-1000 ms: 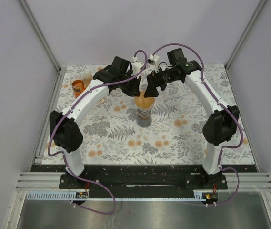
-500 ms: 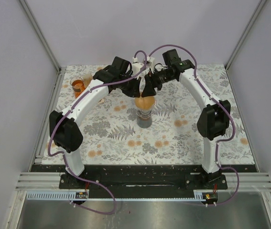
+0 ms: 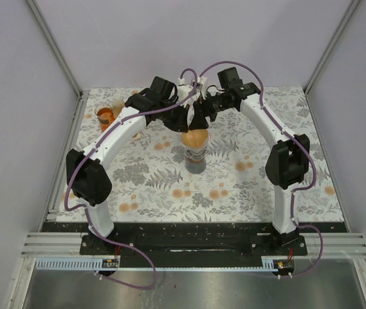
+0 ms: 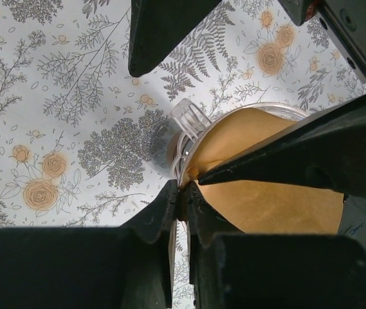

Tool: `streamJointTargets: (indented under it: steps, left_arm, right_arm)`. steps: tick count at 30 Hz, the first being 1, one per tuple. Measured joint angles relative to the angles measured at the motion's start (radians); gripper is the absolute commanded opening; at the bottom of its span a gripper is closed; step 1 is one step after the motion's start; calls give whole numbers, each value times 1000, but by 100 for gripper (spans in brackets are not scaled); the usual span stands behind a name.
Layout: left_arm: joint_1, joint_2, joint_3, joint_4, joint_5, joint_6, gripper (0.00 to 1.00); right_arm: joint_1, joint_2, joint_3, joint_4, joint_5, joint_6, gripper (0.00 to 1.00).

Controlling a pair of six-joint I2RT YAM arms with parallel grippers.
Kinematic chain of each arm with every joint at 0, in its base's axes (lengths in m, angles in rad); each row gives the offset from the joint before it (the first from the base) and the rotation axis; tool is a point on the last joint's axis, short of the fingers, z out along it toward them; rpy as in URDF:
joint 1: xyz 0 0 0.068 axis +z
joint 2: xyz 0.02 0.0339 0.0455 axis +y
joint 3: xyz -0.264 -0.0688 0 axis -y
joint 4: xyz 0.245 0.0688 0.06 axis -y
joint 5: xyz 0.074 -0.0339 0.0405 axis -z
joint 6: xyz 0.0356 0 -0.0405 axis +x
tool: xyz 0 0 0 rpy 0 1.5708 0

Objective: Place the coffee filter in the dripper

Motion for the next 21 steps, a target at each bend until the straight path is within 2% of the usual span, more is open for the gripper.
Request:
streamJointTargets:
  steps: [6, 9, 18, 21]
  left_arm:
    - [-4, -3, 0, -13, 10, 10, 1]
    - [-8, -3, 0, -11, 10, 24, 2]
    - [-11, -3, 0, -20, 24, 47, 43]
    - [-12, -3, 0, -38, 47, 44, 50]
  right_arm:
    - [0, -45, -87, 68, -9, 28, 45]
    - [-2, -77, -133, 93, -23, 64, 42]
    - [-2, -132, -233, 203, -27, 87, 31]
    - [-2, -153, -281, 255, -18, 87, 30]
